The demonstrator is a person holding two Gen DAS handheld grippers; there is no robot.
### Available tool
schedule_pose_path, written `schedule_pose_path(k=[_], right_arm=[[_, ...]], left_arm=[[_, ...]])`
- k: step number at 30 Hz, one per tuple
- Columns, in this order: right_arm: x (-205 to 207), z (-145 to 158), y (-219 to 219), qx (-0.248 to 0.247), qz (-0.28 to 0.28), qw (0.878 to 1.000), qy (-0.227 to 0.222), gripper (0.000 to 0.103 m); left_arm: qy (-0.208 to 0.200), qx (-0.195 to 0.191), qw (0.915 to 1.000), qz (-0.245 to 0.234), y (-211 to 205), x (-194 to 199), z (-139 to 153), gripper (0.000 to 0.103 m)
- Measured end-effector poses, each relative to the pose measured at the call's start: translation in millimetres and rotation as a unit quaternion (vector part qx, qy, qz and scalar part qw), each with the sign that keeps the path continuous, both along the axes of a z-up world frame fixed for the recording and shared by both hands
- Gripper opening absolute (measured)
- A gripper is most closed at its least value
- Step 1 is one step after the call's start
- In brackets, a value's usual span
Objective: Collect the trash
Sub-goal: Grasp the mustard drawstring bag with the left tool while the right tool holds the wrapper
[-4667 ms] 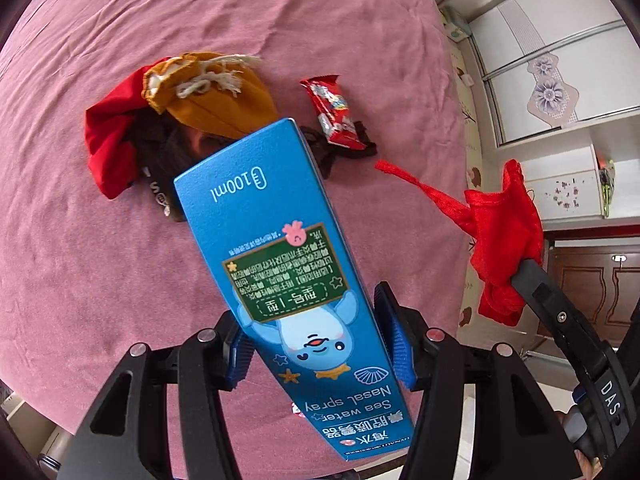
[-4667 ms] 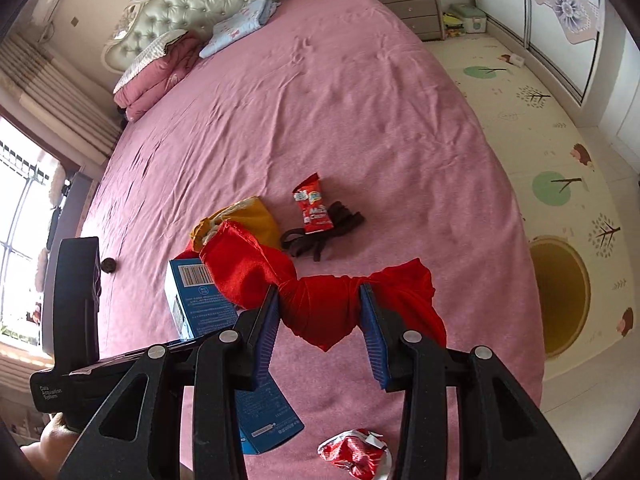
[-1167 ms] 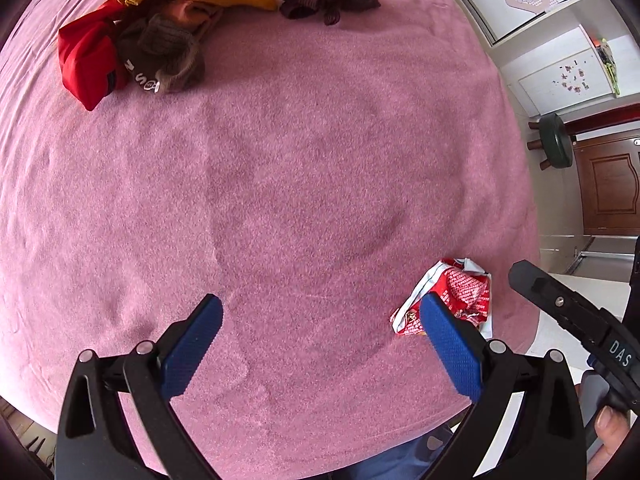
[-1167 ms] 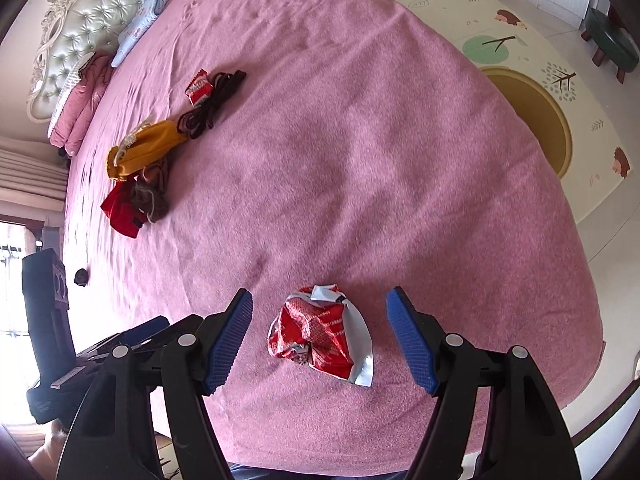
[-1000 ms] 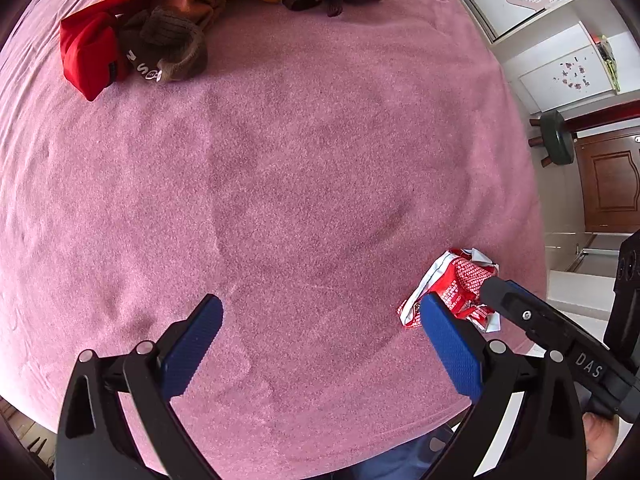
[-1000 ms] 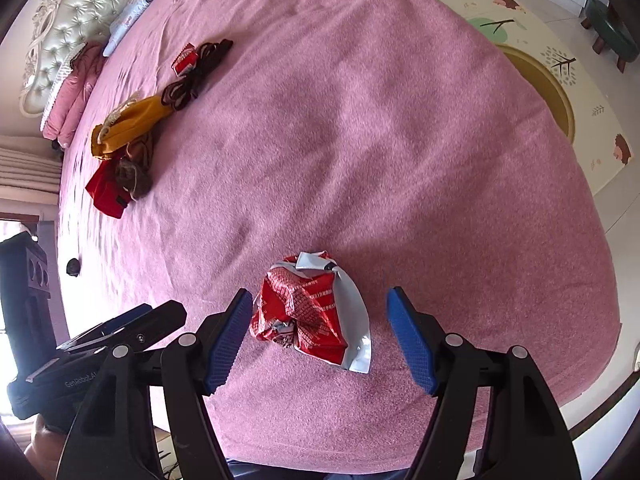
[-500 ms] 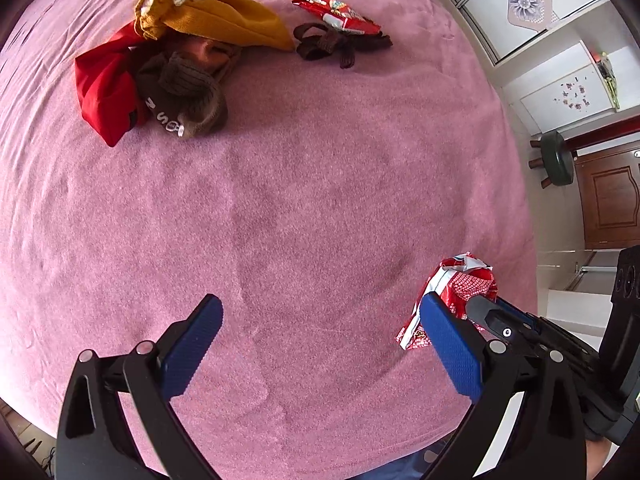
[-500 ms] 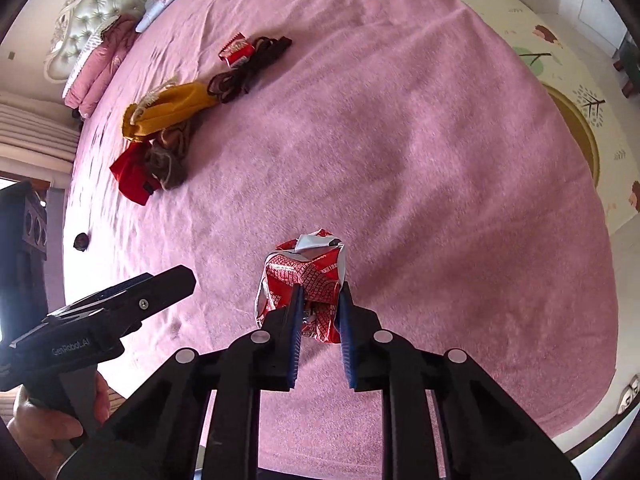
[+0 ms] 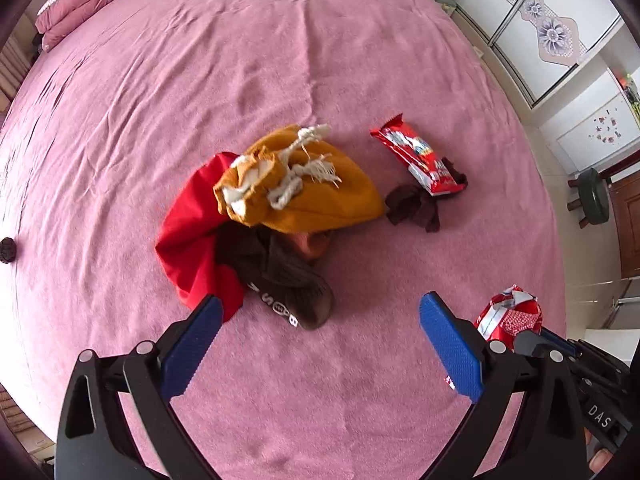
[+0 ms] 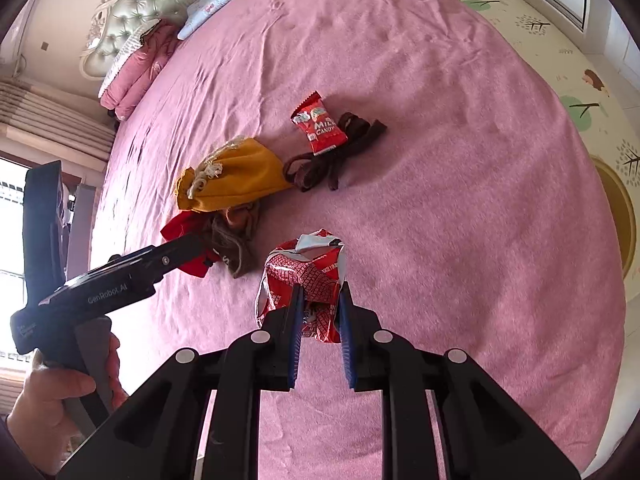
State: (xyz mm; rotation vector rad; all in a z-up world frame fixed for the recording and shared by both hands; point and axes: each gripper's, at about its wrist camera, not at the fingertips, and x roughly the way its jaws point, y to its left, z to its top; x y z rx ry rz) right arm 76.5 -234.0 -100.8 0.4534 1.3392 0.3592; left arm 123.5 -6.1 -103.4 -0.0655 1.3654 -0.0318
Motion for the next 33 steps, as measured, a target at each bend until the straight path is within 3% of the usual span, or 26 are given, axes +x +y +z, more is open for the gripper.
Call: schedule_pose_path(k=[4,12,13,15,20,24,33], right_arm=[[19,-3,3,0.005,-0.002,1.000,0.005,0.017],[51,-17,4,0.003,-0.009,1.000,0.019,0.017],[54,-19,4,0.003,-0.009,1.000,0.021,0.017],[57,-22,4,0.004,-0.010,1.000,0.024,0.017],[58,-21,9,0.006,-0.002,1.000,0.026,0.017],[56,-17,10,0.008,0.003,1.000,0.022,0.017],[41,8,-11,0.011,-0.004,1.000,-0.004,0.017]], left_arm=[[0.011,-0.010,0.9998,0.015,9,32,-7,0.098],[0.058,0.026,0.9980,0.006,6,76,-43,0.095],[0.063,0.032,0.9975,0.009,7,80,-47,0.091],[0.072,0.043,0.9963,0.018,12,84,-51,0.064],[0.071,0.033,0.9966,0.025,23,81,-46,0.051],[0.049,-0.009,0.9982,0.034,31,75,-28,0.045],[0.012,-0.083,0.9957,0.041,19,48,19,0.044]])
